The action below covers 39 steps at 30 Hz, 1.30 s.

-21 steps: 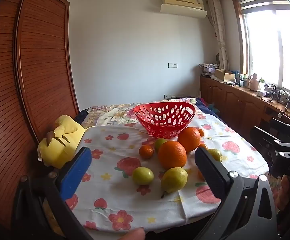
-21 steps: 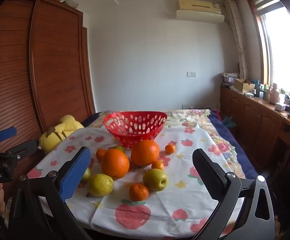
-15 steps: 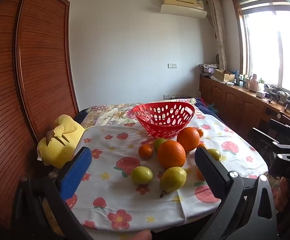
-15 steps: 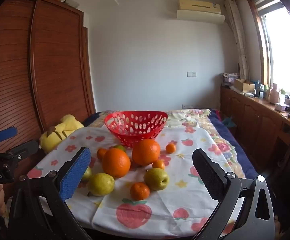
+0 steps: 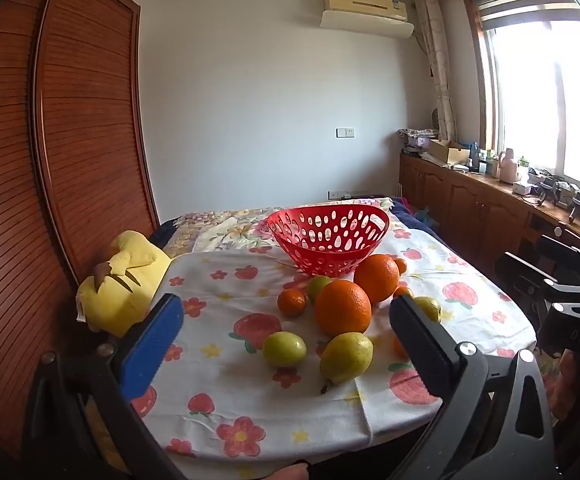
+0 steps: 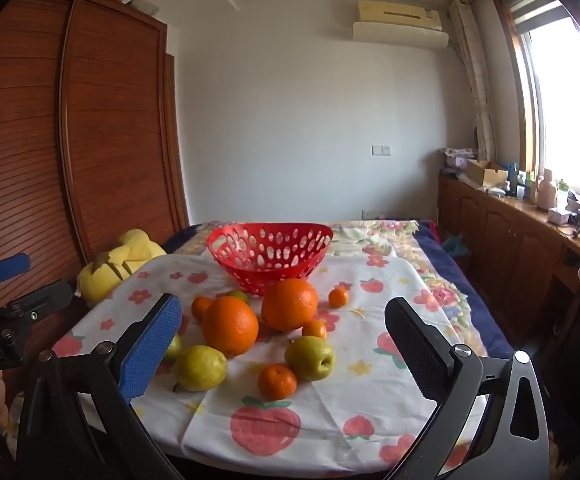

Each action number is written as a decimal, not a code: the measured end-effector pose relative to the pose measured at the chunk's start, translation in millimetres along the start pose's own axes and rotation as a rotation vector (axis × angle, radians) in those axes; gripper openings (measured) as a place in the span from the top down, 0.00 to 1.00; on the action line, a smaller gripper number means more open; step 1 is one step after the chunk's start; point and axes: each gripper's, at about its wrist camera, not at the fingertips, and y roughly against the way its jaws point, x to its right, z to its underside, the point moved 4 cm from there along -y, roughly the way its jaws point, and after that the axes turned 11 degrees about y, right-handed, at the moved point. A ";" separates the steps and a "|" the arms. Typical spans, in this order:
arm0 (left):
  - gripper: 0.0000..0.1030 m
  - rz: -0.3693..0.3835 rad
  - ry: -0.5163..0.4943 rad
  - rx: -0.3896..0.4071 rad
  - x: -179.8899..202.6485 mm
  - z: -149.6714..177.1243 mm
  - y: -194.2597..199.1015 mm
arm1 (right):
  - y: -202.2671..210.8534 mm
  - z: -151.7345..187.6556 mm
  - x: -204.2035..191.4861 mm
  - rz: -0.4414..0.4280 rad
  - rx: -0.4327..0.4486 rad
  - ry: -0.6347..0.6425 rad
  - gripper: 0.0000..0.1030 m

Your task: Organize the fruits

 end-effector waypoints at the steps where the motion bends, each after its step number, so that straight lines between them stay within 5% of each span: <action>1: 0.00 -0.001 0.000 0.001 0.5 0.5 0.2 | 0.2 0.2 -0.1 0.000 0.000 -0.002 0.00; 39: 0.00 0.007 0.000 0.009 -2.5 -8.3 9.8 | 3.3 0.3 2.3 0.002 0.003 -0.002 0.00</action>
